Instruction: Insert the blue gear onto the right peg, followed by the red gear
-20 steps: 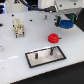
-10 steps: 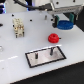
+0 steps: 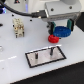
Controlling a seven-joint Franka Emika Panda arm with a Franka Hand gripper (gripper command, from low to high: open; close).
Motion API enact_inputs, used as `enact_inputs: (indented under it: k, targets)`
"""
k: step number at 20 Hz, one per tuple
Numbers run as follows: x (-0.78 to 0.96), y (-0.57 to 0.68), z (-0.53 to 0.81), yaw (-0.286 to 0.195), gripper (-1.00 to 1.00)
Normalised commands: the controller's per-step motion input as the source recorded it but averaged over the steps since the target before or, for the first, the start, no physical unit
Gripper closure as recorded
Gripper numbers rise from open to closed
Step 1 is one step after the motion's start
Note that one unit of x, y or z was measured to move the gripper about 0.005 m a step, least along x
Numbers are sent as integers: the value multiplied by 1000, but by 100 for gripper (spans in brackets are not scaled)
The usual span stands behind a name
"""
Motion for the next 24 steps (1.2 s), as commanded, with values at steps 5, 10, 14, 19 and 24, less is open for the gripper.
enact_inputs:
  k: [5, 10, 14, 19, 24]
  targets:
    - [590, -239, 21, 0, 100]
    - [392, -276, -64, 0, 100]
    - [268, -210, -92, 0, 100]
    - [161, -113, -109, 0, 100]
    - [148, -49, -103, 0, 100]
